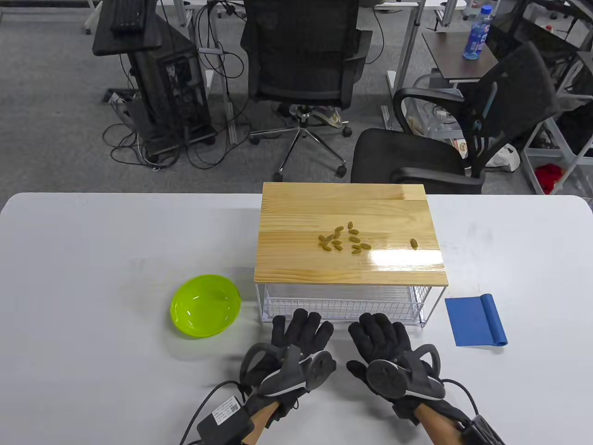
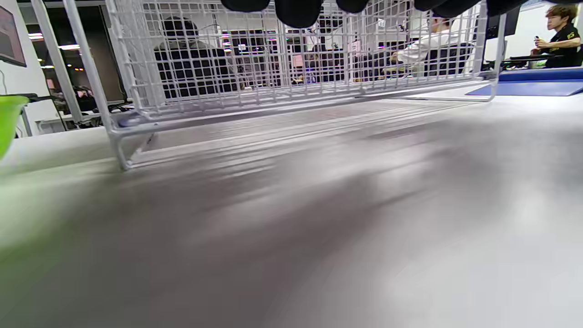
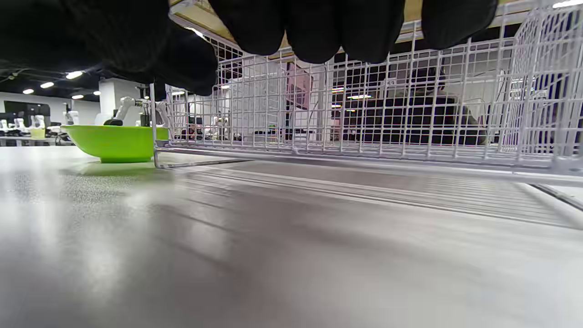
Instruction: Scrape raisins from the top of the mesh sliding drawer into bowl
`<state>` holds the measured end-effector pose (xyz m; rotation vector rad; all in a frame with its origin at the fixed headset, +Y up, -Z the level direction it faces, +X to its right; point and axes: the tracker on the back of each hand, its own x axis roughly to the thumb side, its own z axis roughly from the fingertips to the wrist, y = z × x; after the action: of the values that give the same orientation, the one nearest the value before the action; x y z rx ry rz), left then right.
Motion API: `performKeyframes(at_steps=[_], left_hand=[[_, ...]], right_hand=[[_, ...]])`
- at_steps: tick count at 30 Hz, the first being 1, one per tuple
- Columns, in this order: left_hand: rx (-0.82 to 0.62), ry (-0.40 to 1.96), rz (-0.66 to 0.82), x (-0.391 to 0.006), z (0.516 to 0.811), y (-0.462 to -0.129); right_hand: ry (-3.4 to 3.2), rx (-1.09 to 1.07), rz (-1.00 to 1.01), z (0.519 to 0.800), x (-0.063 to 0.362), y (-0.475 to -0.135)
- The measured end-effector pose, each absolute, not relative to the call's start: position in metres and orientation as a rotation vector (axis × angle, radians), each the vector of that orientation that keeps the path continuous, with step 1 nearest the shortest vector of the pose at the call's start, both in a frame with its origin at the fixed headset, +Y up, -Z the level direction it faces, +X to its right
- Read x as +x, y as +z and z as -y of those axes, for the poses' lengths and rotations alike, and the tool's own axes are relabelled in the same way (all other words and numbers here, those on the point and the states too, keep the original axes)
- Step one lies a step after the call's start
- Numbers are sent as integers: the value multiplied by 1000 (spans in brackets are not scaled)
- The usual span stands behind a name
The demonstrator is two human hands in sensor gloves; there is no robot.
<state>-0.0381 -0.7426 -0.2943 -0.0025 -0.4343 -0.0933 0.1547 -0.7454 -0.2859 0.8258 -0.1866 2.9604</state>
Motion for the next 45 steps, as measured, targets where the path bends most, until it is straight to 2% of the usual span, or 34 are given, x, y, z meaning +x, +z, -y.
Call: performKeyframes(at_steps=[7,21,29,31,36,45], left_hand=[[16,-82,434,-37,740,-295],[50,-71,419,-40,737,-296],[48,-91,418,-36,738,-296],[42,-91,420,-35,738,-296],[40,-94,416,-34,738,-296],[50,-83,422,-33,734,-296]], right_hand=[[2934,815,187,745,156,-287],[2919,820,349,733,156,-281],[2849,878,651,705,159,-267],[2821,861,785,693,165,-263],[2774,649,992,664,194,-263],[2751,104,978,621,275,-302]])
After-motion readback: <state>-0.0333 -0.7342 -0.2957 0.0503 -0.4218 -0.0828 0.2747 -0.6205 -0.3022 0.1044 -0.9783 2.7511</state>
